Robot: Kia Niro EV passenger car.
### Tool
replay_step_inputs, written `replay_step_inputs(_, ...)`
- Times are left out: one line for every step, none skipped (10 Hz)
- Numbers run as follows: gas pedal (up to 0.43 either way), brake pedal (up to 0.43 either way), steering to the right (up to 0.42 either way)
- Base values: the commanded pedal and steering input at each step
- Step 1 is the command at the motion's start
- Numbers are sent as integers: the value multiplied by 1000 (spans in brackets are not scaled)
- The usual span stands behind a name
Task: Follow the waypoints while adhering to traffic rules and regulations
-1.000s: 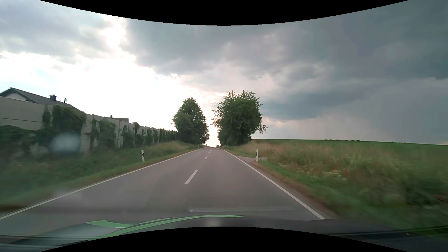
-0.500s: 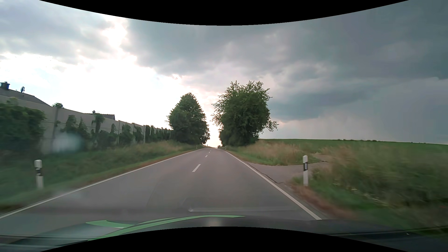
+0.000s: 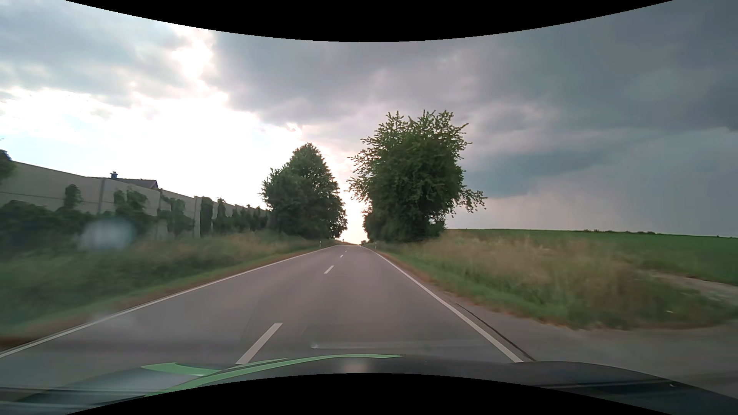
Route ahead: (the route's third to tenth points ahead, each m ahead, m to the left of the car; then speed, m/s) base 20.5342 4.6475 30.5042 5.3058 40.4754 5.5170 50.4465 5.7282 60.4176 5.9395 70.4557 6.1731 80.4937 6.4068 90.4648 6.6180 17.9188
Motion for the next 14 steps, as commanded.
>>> replay_step_inputs(150, 0, -5)
replay_step_inputs(150, 0, -4)
replay_step_inputs(150, 0, -5)
replay_step_inputs(150, 0, -5)
replay_step_inputs(150, 0, -5)
replay_step_inputs(150, 0, -5)
replay_step_inputs(150, 0, -6)
replay_step_inputs(150, 0, -6)
replay_step_inputs(150, 0, -6)
replay_step_inputs(150, 0, -6)
replay_step_inputs(150, 0, -5)
replay_step_inputs(150, 0, -5)
replay_step_inputs(150, 0, -6)
replay_step_inputs(157, 0, -5)
